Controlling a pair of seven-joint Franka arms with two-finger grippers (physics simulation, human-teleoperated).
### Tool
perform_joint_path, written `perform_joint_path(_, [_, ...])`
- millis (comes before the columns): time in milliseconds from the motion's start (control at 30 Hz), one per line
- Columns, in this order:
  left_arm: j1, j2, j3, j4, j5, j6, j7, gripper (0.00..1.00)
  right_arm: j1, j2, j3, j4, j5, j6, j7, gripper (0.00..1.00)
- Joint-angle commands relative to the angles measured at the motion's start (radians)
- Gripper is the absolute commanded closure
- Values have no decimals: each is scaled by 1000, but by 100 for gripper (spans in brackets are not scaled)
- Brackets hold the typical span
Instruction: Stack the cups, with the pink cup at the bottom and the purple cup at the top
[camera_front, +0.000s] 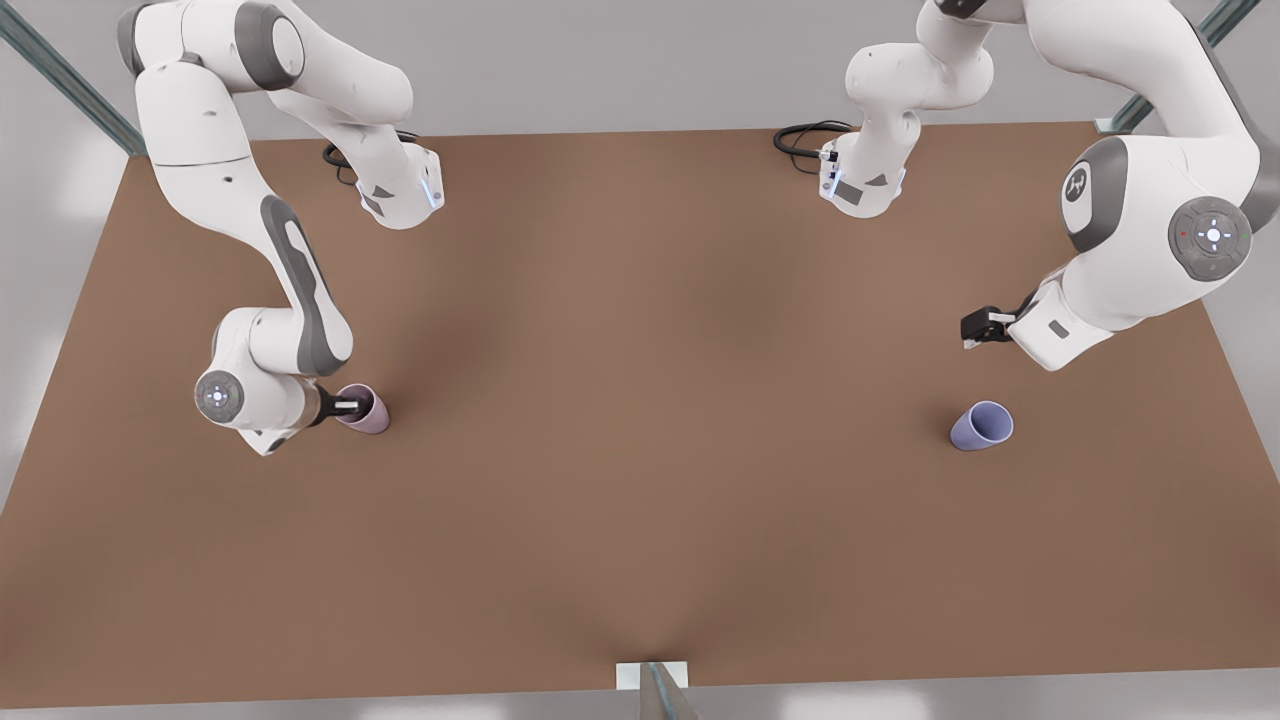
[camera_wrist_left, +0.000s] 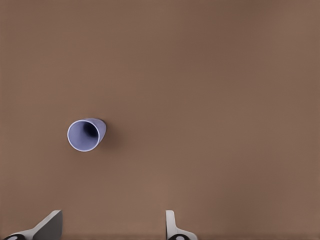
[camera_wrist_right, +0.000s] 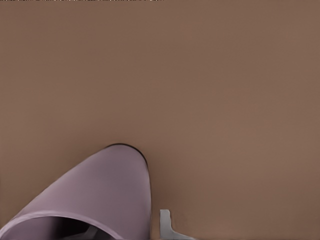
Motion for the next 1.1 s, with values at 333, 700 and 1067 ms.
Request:
perform_joint_path(333, [0,-10,-2,11,51,-77,-7,0,30,-12,18,80,1,-13,12,79])
perform_joint_path(700, [-6,-4,-27,13,25,-66,-5,0,589,414,20,1097,20,-525,1046,79])
perform_joint_path(1067, [3,39,30,13,30,-45,-2,0,658,742,155,1350,21,-215,1239,79])
